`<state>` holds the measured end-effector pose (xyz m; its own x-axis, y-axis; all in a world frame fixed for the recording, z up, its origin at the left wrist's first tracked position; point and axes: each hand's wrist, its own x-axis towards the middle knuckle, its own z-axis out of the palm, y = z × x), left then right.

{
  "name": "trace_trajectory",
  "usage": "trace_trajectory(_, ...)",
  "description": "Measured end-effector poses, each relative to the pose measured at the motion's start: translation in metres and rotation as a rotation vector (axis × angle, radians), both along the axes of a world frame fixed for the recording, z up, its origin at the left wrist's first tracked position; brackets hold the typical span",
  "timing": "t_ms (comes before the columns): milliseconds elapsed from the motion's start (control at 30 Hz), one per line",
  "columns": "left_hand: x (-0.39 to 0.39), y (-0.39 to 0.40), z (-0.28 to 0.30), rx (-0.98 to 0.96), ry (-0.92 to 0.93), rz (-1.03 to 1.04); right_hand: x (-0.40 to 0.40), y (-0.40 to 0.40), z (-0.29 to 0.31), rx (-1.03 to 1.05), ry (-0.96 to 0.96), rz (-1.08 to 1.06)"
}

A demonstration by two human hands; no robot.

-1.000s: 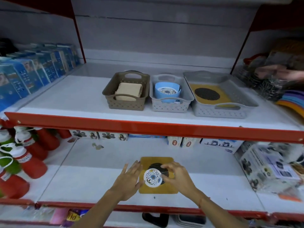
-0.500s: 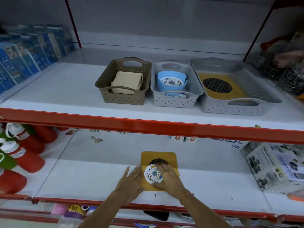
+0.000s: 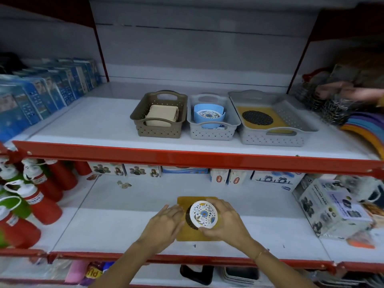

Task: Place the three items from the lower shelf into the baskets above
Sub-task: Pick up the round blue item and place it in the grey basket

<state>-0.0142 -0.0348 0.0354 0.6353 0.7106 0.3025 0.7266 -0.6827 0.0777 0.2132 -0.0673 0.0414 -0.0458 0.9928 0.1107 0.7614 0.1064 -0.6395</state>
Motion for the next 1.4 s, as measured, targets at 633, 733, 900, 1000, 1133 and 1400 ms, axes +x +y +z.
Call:
trace_trajectory(633,0.031,0.048,0.236,0.374,-0.457,-0.033,0.033,0.023,0.251,0.499,0.217,0.048)
trace_trajectory(733,0.037,0.079,0.243,0.281,-0.204,0.130,0.046,0.058,0.268,0.389,0.131,-0.005)
trace_trajectory(900,0.043,0.110,0.224,0.178,0.026,0.223,0.054,0.111,0.271,0.212,0.005,-0.014)
trace_trajectory(1000,0.043,0.116,0.215,0.263,0.019,0.241,0.052,0.138,0.267,0.183,-0.082,-0.011)
trace_trajectory(1133,0.043,0.117,0.210,0.330,-0.016,0.226,0.048,0.168,0.259,0.161,-0.129,0.001)
trace_trajectory(1400,0.042,0.114,0.210,0.350,-0.048,0.239,0.039,0.190,0.247,0.144,-0.198,0.036)
